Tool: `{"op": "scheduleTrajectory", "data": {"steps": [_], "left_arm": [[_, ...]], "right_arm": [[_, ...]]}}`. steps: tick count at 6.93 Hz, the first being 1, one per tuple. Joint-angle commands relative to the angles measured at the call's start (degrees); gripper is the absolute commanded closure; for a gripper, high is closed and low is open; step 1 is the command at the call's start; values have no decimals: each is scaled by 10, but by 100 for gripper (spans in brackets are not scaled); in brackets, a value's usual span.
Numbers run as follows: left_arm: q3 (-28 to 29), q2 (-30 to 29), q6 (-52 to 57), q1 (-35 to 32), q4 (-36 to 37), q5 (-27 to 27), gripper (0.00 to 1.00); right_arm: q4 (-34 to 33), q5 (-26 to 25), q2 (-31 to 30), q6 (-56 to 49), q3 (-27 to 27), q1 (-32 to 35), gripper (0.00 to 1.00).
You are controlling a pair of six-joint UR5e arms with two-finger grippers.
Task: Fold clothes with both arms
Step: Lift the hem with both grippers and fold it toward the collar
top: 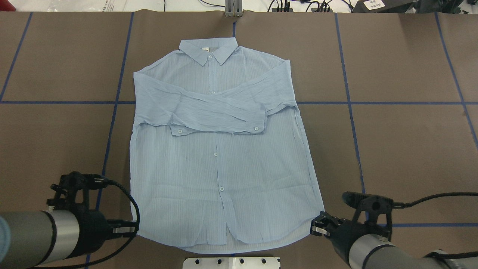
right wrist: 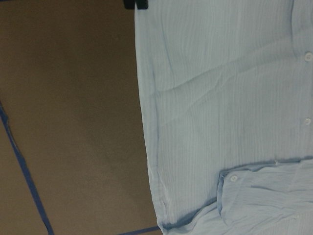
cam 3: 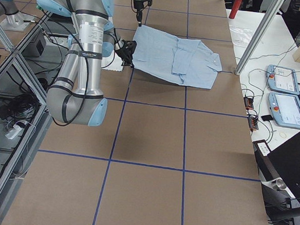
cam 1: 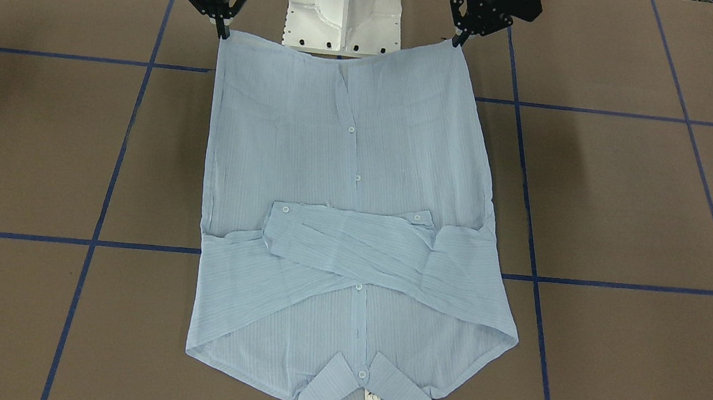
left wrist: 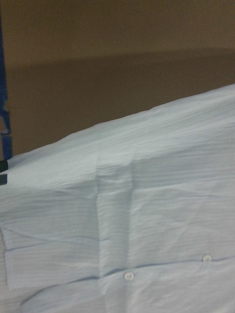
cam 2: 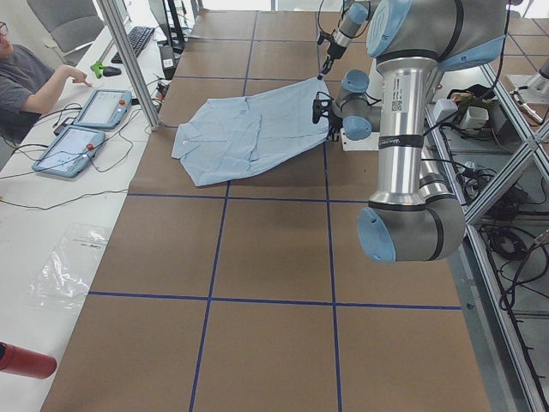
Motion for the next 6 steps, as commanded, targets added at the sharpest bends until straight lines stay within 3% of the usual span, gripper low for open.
{"op": "scheduleTrajectory", "data": {"steps": [1,2,3,4,6], "left_arm": [[-147,-6,7,-2,119,-66,100],[-158,-24,8,-22,145,-104,100],[-151,-39,20,-35,176,-106,100],[-112,-57,72,-67,184,-102,100],[6,-131,117,-150,186,-100,100]], "right_arm": [[-143,77,11,4,154,-7,100],[-149,84,34,3,155,7,100],[-157,85,44,0,151,29,100],[-171,87,67,-4,135,53,100],[-171,86,185,-50,31,147,100]]}}
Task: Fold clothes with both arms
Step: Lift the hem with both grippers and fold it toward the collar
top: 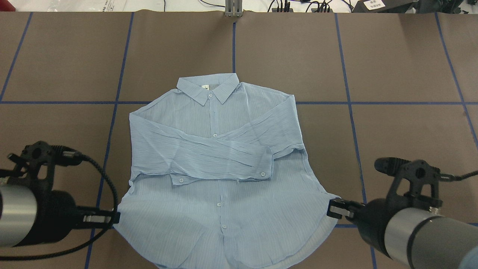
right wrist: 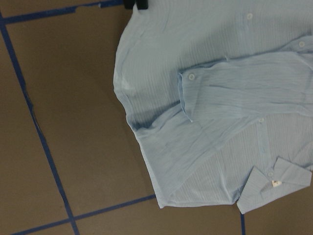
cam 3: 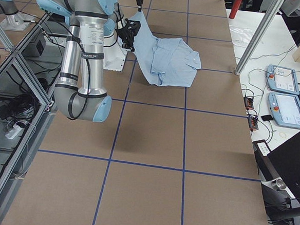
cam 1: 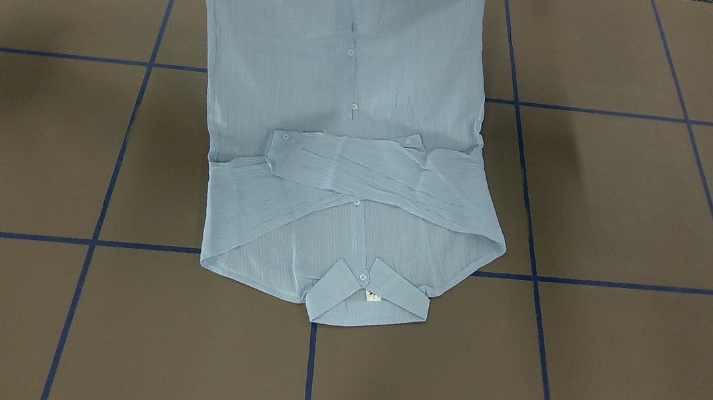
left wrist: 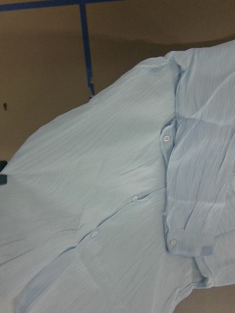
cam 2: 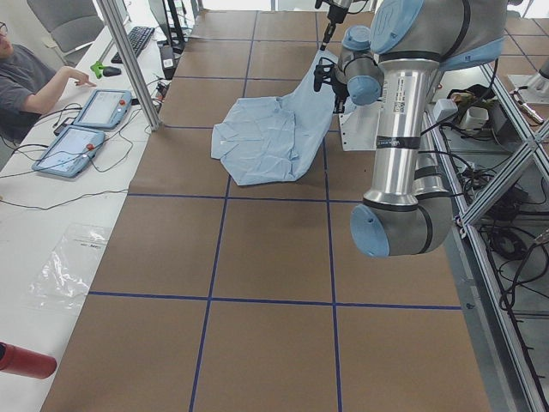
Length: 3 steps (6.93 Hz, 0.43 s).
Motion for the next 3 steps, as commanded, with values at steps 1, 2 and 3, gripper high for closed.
{"op": "scheduleTrajectory", "data": {"steps": [1,2,3], "left_arm": [[92,-56,34,-77,2,2,100],[106,-75,62,-121,3,2,100],[135,-91,62,-136,2,30,100]], "right_arm": [[-1,0,114,-45,-96,111,100],[5,-1,125,-88,-113,150,100],[13,-1,133,-103,-150,179,100]]}}
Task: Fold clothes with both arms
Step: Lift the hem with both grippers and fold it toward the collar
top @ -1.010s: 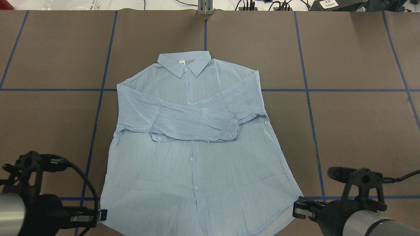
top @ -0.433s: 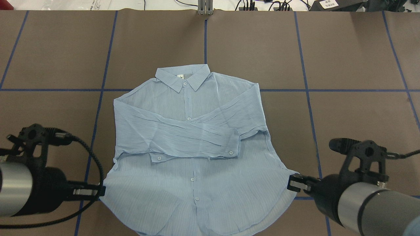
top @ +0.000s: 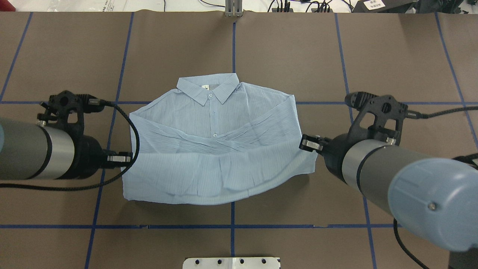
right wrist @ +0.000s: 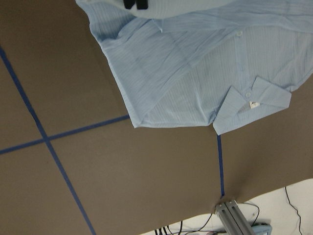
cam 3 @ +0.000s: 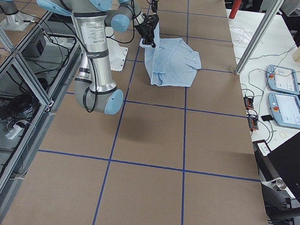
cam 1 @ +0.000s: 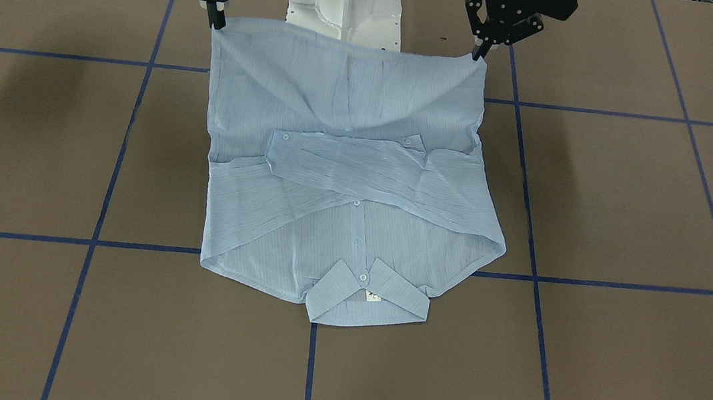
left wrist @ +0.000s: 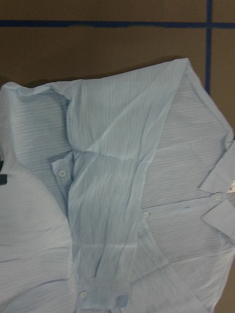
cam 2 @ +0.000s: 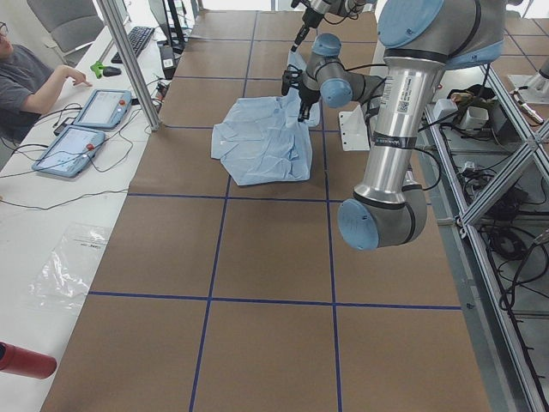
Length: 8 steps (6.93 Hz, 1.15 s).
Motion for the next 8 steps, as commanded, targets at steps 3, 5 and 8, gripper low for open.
{"op": "scheduleTrajectory", "data": {"steps": [3,5,8], "left_arm": [[188,-67,12,-29,-48,100,100],[240,-66,17,-29,-91,102,100],[310,-68,85,-43,-158,101,100]], "right_arm": [[218,-2,29,-31,-260,65,100],[268,-2,38,-51,-337,88,100],[298,20,88,-61,-435,111,100]]}}
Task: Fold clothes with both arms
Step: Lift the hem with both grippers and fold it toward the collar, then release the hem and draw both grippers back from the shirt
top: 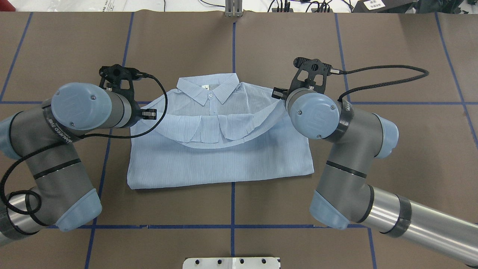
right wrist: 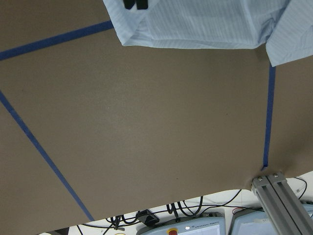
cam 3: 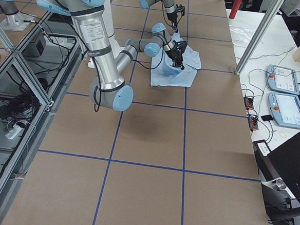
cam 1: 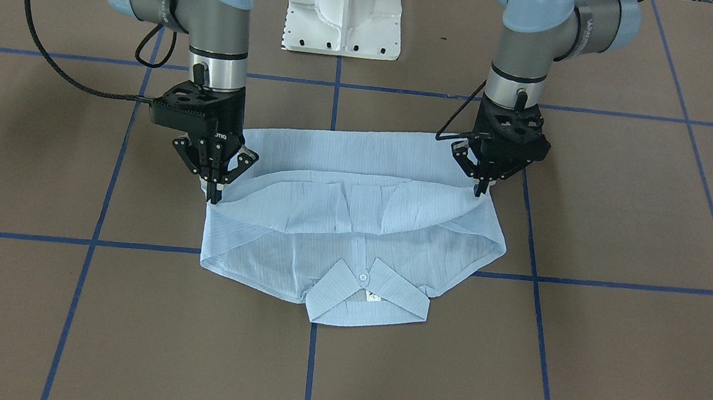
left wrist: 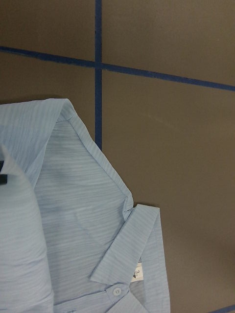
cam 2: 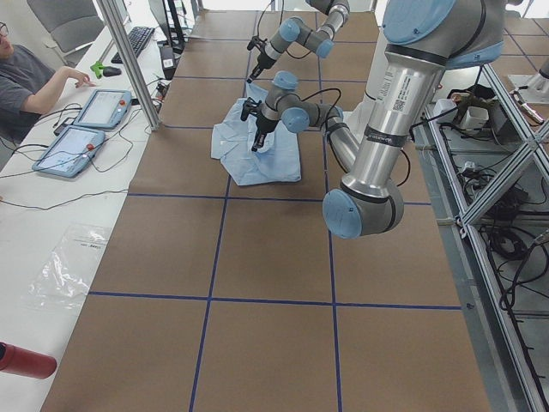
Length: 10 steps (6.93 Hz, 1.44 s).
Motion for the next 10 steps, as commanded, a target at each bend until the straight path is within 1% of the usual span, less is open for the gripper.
{"op": "scheduleTrajectory", "data": {"steps": [1,3,5,6,7,8,9,10], "left_arm": [[63,-1,41,-19,-63,-1,100],[99,-3,87,-39,-72,-1,100],[119,-5,90,-39,-95,-1,100],[122,-8,90,-39,-95,-1,100],[122,-8,91,-40,-97,-1,1],[118,-8,110,-44,-131,-6,0],[111,-8,138,-53,-148,-23,0],[96,1,140,-53,-149,-61,0]], "right_arm": [[48,15,21,-3,-79,15,100],[58,36,21,-15,-101,32,100],[62,36,26,-15,-112,32,100],[62,36,26,-16,-111,34,100],[67,36,25,-17,-111,39,39],[76,50,27,-48,-106,46,0],[77,101,25,-66,-94,58,0],[77,115,16,-70,-80,62,0]]}}
